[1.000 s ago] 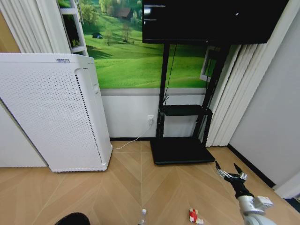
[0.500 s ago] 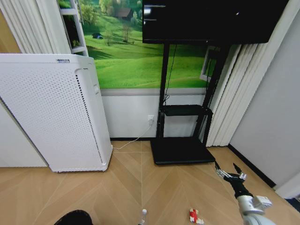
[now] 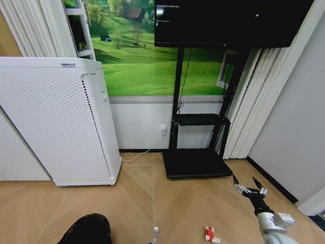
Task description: Pick up the trash bin and place the garbage on the floor into it.
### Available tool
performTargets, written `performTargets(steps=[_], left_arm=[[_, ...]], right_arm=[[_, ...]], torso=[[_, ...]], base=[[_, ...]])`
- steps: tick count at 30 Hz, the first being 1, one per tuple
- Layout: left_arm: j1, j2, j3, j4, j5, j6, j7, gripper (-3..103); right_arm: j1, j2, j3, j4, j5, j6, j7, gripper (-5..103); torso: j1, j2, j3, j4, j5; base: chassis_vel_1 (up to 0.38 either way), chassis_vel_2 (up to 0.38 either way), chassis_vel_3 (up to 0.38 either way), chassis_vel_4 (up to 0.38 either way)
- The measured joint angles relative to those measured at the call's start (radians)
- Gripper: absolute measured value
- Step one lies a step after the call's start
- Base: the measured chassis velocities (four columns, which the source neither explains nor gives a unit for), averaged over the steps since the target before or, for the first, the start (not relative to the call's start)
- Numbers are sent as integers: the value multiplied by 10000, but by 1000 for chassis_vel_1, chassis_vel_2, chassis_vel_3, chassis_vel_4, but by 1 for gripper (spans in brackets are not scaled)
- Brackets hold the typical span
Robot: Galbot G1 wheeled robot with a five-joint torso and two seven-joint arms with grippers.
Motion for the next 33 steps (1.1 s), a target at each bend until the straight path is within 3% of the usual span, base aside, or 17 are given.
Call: performTargets(steps=[18, 33], left_arm=[[-253, 173, -264, -1567, 20, 216, -19, 7], [-1481, 1140, 63, -1991, -176, 649, 435, 7]], right_arm=[[27, 72, -28, -25, -88, 52, -7, 100], [60, 205, -125, -212, -274, 171, -13, 100]], torso=[[0, 0, 0, 1, 1], [0, 0, 0, 1, 1]], base=[[0, 0, 0, 0], [0, 0, 0, 0]])
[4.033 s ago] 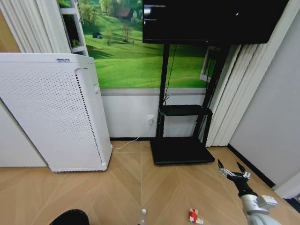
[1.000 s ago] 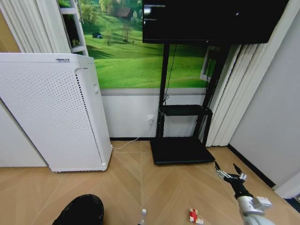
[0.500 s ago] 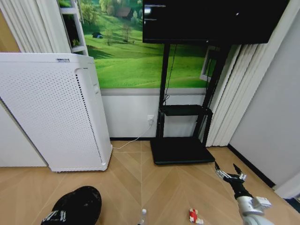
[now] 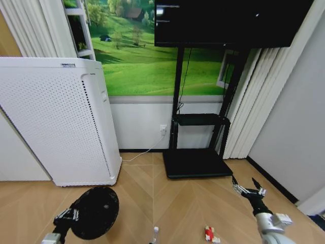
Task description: Pick up the trash bin and place the garbage on the floor into it.
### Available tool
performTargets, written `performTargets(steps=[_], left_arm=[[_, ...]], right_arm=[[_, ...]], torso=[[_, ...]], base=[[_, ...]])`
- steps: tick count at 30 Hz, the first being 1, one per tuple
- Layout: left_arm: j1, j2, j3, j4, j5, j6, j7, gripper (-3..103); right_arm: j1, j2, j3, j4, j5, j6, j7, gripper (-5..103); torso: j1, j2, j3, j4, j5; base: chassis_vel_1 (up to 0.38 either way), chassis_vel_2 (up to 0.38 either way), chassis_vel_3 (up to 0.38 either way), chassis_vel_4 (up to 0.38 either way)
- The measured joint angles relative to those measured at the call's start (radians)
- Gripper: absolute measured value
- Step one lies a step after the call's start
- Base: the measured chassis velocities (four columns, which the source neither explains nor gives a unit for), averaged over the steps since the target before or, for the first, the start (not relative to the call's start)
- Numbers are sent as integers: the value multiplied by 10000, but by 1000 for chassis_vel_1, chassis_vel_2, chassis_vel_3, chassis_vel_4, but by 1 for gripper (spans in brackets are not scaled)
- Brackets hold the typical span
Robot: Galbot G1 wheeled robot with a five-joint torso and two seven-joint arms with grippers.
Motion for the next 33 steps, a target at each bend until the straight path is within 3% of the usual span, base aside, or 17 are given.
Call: performTargets(steps=[18, 33], left_arm=[[-2094, 634, 1024, 745, 17, -81, 644, 7], [-2358, 717, 1093, 805, 255, -663, 1219, 7]], right_arm=[[-124, 76, -222, -203, -585, 74, -5, 100], [-418, 74, -243, -112, -867, 130, 0, 100]], torso=[[0, 1, 0, -1, 0], [-1, 1, -1, 1, 0]], base=[[0, 0, 0, 0], [0, 0, 0, 0]])
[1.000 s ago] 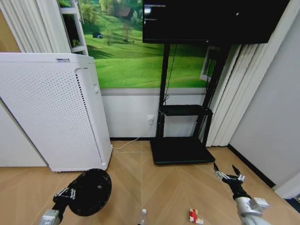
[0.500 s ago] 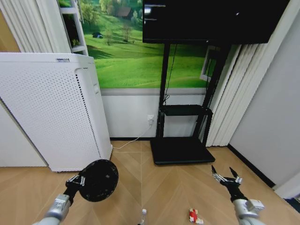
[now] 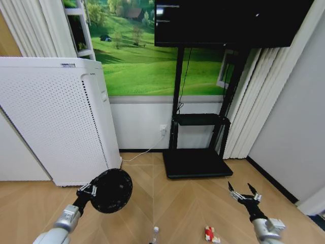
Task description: Pick up the trash bin and place the garbage on the floor into it.
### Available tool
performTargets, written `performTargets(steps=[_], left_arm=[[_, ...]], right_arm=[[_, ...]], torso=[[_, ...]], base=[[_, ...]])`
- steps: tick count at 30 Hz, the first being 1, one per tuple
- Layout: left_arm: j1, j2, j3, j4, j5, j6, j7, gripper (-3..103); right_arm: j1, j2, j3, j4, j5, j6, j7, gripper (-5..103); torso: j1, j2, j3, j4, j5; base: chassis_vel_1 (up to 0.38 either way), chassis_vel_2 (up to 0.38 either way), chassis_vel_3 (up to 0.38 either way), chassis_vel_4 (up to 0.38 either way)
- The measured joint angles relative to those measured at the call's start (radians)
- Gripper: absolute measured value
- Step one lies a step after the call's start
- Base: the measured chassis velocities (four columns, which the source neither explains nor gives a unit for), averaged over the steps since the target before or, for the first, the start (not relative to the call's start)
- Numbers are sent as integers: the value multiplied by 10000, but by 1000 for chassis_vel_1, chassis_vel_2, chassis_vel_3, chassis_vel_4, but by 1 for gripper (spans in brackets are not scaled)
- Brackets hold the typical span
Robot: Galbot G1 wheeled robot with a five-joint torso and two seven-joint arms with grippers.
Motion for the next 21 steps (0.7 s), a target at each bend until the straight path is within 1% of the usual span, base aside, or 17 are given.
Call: performTargets(steps=[6, 14, 21], left_arm=[[-177, -48, 0, 21, 57, -23, 82, 7], [-129, -149, -126, 20, 58, -94, 98, 7], [-100, -215, -139, 39, 90, -141, 105, 7]], right_arm=[[-121, 11, -24, 120, 73, -14, 7, 100], [-46, 5, 9, 124, -399, -28, -222, 100], [18, 14, -3, 52, -497, -28, -229, 100]], torso=[[0, 0, 0, -1, 0], [0, 0, 0, 0, 0], [0, 0, 0, -1, 1]], base=[[0, 0, 0, 0], [0, 0, 0, 0], [0, 0, 0, 0]])
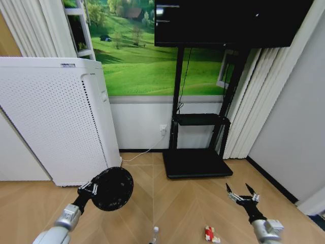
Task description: Pick up the trash bin and place the garbage on the floor into it.
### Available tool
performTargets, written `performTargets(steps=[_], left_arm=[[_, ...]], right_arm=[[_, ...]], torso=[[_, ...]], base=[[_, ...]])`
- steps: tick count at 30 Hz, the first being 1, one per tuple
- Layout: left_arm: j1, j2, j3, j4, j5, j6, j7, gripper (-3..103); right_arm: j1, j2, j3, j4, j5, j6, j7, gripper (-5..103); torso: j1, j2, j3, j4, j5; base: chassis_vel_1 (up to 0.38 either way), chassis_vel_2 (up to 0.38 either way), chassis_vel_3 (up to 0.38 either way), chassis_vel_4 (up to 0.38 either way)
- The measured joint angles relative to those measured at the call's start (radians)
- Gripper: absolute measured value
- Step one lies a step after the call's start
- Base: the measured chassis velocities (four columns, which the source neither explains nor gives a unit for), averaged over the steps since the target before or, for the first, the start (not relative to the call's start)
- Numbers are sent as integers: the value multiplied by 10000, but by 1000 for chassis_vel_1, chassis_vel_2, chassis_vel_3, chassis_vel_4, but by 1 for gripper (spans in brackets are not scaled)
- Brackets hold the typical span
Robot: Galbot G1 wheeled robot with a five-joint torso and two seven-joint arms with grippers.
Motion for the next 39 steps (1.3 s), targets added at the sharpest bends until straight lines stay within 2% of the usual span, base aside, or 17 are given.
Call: performTargets(steps=[7, 14, 17, 22, 23, 27, 28, 31, 33, 36, 39], left_arm=[[-29, -25, 9, 40, 10, -22, 1, 7], [-92, -78, 26, 99, 14, -28, 2, 7], [-93, -103, 31, 111, 23, -60, 2, 7], [-89, -122, 44, 120, 38, -75, 2, 7], [-93, -126, 48, 120, 43, -75, 2, 7], [-103, -129, 64, 118, 49, -82, 1, 7], [-108, -130, 75, 121, 50, -83, 1, 7], [-139, -128, 92, 120, 52, -83, -1, 7], [-183, -133, 138, 134, 52, -83, -10, 7], [-215, -158, 203, 142, 62, -85, -20, 7], [-230, -183, 261, 153, 90, -84, -29, 7]], right_arm=[[24, -6, -2, -11, 39, 0, 19, 100], [66, -11, 4, -30, 84, -1, 31, 100], [74, -5, 5, -33, 92, -1, 36, 100], [74, 9, 3, -39, 93, 7, 40, 100], [75, 9, 3, -41, 92, 19, 42, 100], [87, 5, 1, -59, 97, 28, 46, 100], [89, 2, 0, -62, 99, 28, 46, 100], [95, -1, -10, -68, 103, 27, 51, 100], [110, -2, -53, -87, 102, 72, 109, 100], [126, -2, -123, -125, 238, 206, 181, 100], [135, -2, -133, -124, 267, 222, 231, 100]], torso=[[0, 0, 0, 0, 0], [0, 0, 0, 5, -4], [-1, 0, 0, 0, 4], [0, 0, 0, 4, 4], [-1, 0, -2, 2, -6], [0, 0, -1, 1, 5], [1, 0, 1, 3, -10], [0, 0, 0, 2, 5], [-1, 0, 0, 6, -8], [-1, 0, 0, 1, 5], [0, -1, 1, 3, -11]], base=[[53, 52, -61, -59], [193, 158, -165, -172], [224, 216, -244, -246], [264, 257, -250, -254], [306, 318, -266, -281], [306, 331, -327, -334], [353, 348, -352, -364], [388, 376, -364, -367], [392, 373, -377, -359], [379, 367, -359, -347], [336, 279, -289, -293]])
